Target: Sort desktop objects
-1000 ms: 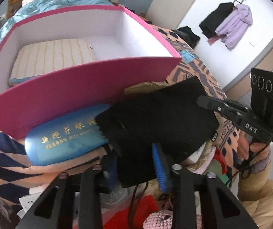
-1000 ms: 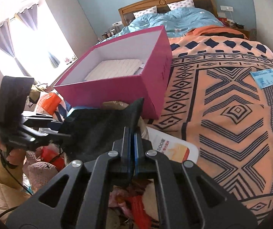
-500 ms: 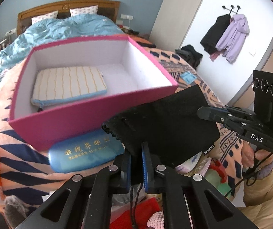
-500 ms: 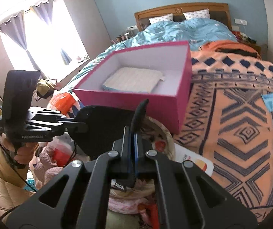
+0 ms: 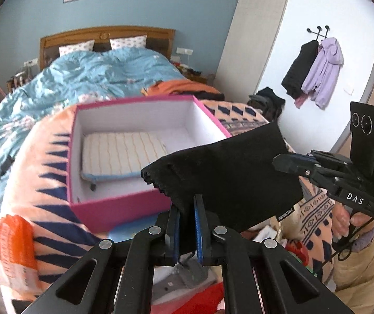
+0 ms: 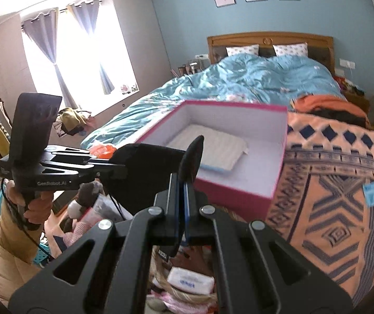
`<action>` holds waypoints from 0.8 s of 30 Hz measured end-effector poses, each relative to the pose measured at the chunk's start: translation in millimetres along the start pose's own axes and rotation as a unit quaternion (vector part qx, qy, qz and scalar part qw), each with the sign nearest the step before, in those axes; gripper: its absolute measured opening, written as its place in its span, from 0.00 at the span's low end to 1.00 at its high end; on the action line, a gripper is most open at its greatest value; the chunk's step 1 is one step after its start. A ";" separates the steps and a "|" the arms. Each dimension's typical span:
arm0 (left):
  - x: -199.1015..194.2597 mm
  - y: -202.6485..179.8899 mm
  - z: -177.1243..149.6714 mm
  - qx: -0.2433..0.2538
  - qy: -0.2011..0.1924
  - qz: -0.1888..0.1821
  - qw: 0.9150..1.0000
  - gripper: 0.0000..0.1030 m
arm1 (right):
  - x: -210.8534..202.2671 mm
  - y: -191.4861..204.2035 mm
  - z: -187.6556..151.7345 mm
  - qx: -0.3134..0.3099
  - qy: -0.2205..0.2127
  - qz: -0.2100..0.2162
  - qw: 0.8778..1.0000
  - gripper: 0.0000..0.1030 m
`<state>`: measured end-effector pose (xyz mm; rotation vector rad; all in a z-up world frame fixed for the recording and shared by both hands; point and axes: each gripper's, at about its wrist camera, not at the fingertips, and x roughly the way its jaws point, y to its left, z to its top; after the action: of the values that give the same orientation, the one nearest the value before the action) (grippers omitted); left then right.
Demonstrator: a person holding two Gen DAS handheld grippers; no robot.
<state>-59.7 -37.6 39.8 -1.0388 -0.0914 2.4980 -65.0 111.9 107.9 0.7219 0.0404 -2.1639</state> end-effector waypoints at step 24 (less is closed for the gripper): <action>-11.9 16.4 30.2 0.003 -0.026 0.036 0.999 0.08 | 25.8 13.1 44.1 -0.023 -0.015 0.027 0.999 0.04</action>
<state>-79.0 -54.2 65.7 -0.9906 -0.0623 2.5885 -89.3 73.2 134.4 0.6574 0.0541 -2.1151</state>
